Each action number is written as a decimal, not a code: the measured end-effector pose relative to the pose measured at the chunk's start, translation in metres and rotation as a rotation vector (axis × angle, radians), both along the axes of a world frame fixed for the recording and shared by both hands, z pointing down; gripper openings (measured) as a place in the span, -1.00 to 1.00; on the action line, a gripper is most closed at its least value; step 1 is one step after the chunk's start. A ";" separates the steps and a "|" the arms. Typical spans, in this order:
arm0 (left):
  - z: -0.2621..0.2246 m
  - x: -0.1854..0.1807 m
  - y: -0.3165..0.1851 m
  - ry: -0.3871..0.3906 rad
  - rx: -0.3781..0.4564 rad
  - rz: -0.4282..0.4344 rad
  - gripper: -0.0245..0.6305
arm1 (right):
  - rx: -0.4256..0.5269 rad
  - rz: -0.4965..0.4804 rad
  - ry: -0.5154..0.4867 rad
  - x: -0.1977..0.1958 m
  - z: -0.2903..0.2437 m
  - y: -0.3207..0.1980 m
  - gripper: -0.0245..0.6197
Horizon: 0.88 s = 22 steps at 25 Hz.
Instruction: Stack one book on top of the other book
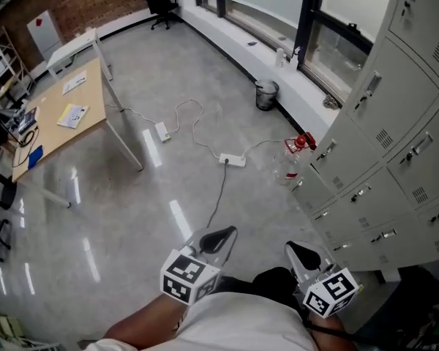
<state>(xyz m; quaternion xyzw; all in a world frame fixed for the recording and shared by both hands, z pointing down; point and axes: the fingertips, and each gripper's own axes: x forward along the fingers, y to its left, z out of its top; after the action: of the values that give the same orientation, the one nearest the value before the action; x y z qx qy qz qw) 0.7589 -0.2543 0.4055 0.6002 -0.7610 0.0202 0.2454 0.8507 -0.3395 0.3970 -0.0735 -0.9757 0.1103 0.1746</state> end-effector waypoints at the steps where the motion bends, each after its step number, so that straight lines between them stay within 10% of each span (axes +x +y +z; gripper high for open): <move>1: 0.002 -0.010 0.004 0.005 0.001 -0.028 -0.91 | 0.000 -0.019 0.004 -0.012 0.000 -0.001 -0.92; 22: 0.010 -0.210 -0.031 -0.026 0.034 -0.605 -0.91 | -0.024 -0.537 -0.063 -0.268 0.022 -0.083 -0.92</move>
<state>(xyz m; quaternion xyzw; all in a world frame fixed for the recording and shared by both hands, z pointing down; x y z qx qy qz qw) 0.5493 -0.2858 0.4154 0.3501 -0.9085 -0.0590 0.2205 0.5831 -0.4225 0.4186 -0.3350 -0.9248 0.0693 0.1665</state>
